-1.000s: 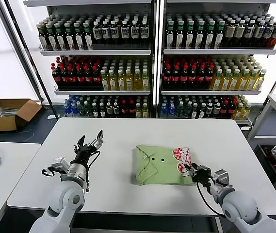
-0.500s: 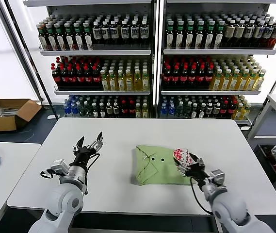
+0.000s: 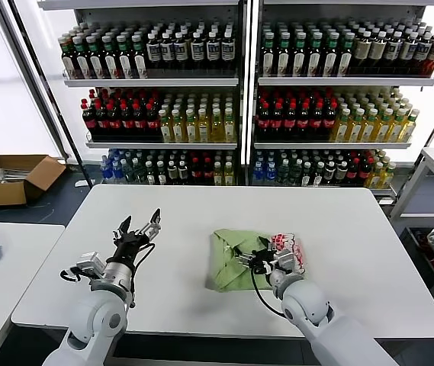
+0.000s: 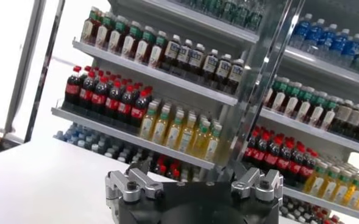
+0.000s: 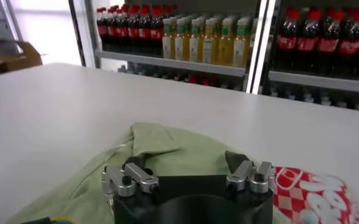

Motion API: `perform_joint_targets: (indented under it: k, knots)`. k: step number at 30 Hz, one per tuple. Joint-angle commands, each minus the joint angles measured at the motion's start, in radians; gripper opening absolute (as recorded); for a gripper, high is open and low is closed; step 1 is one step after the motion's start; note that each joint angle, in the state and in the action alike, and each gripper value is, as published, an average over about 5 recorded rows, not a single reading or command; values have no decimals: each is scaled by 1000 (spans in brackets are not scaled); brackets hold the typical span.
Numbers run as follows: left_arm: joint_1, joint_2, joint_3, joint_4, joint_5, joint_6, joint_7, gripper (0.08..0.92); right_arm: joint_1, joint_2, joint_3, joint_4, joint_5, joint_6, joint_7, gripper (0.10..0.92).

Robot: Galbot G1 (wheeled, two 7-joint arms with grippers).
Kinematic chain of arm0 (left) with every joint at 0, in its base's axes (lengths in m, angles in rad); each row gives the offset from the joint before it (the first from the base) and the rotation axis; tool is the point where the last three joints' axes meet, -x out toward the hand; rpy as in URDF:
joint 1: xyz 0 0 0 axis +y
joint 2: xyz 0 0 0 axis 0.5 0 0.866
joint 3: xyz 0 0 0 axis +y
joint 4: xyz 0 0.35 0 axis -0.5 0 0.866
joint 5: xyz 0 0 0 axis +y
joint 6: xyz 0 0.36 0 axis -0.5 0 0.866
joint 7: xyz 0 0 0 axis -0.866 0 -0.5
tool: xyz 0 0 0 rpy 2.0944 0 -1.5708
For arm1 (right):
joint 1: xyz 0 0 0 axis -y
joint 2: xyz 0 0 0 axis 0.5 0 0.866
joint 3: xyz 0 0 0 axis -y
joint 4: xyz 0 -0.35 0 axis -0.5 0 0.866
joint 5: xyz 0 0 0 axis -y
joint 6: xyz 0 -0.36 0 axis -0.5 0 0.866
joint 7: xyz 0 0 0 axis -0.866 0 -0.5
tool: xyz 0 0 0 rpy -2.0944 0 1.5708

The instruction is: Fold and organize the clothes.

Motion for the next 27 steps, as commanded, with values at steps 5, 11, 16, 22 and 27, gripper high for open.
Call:
perform_joint_targets:
  k: [5,11,16,22,27]
  knots:
    - [1,3,-7,9,8,-2,42,823,-142,-192,233,287,-67,138,-15,823]
    - [14,15,-30,3,41,-21,98,823,-437,-195,554,346,-25,226,-98,823]
    - [26,20,-20,-13,43,-20,105,823,-556,-168,609,341,-24,236,-150,823]
    - [44,18,-9,-40,49,-19,100,823,-584,-145,584,322,-68,236,-182,823]
    - [55,19,-11,-54,50,-19,96,823,-578,-136,555,306,-80,243,-182,823]
